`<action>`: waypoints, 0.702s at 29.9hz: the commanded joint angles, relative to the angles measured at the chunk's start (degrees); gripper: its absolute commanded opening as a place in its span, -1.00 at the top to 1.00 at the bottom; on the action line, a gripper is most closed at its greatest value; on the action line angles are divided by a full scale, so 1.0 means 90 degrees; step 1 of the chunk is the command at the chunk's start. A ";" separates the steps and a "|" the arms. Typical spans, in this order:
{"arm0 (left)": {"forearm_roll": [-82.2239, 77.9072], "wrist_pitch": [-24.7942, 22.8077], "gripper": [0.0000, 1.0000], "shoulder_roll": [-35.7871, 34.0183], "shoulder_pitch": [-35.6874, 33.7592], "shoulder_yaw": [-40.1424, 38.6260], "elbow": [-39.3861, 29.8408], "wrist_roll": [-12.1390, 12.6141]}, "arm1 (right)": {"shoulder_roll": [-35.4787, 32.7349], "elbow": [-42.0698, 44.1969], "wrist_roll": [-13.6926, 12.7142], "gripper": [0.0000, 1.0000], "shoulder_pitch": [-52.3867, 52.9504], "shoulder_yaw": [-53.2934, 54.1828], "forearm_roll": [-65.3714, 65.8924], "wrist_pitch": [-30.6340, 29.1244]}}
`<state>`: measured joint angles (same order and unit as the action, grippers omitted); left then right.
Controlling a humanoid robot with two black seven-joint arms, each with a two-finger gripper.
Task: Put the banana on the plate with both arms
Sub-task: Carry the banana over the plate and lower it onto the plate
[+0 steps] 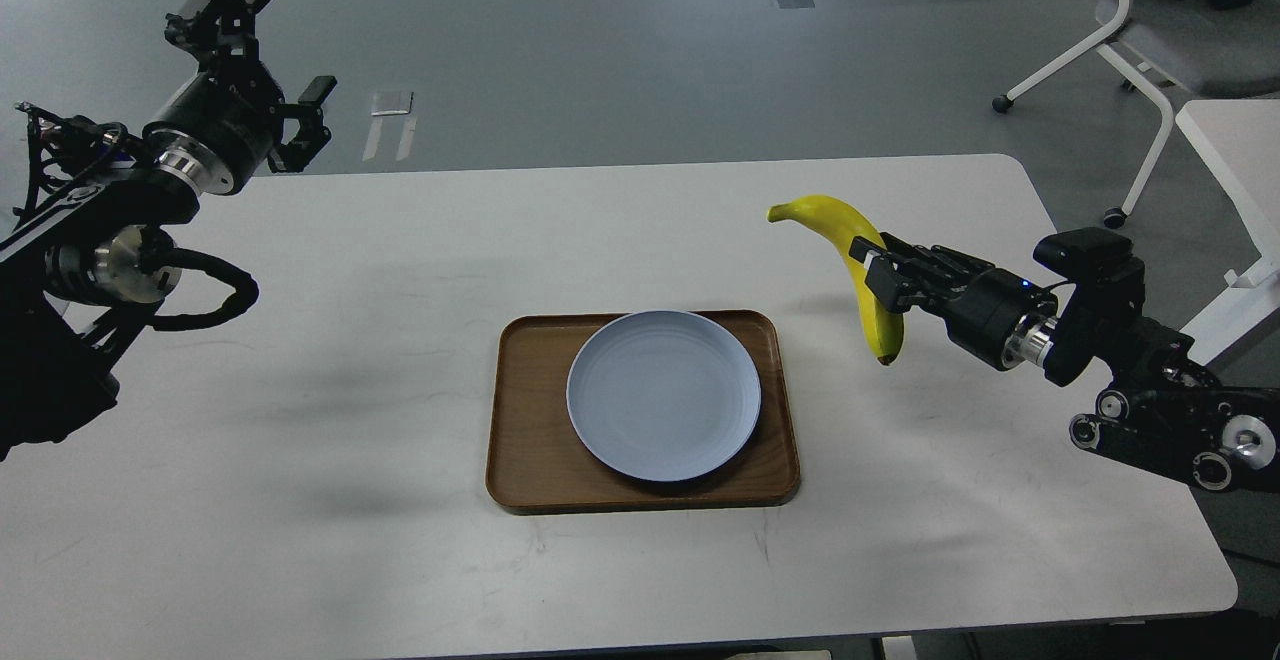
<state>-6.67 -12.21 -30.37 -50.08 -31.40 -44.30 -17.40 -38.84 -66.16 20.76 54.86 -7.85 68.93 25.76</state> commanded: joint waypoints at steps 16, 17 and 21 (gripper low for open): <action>-0.0002 -0.0001 -0.96 -0.0024 0.0056 0.0013 0.0000 -0.0001 | 0.1825 0.0426 0.0252 1.00 0.0409 -0.1275 0.0075 0.0038; -0.0002 -0.0001 -0.96 -0.0034 0.0066 0.0013 0.0000 -0.0010 | 0.1825 0.0437 0.0252 1.00 0.0408 -0.1305 0.0075 0.0038; -0.0002 -0.0001 -0.96 -0.0054 0.0076 0.0013 0.0000 -0.0039 | 0.1932 0.0515 0.0252 1.00 0.0399 -0.1384 0.0075 0.0038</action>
<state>-6.69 -12.21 -30.73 -49.45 -31.28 -44.30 -17.45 -22.20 -62.19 23.04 58.49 -19.75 69.61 26.11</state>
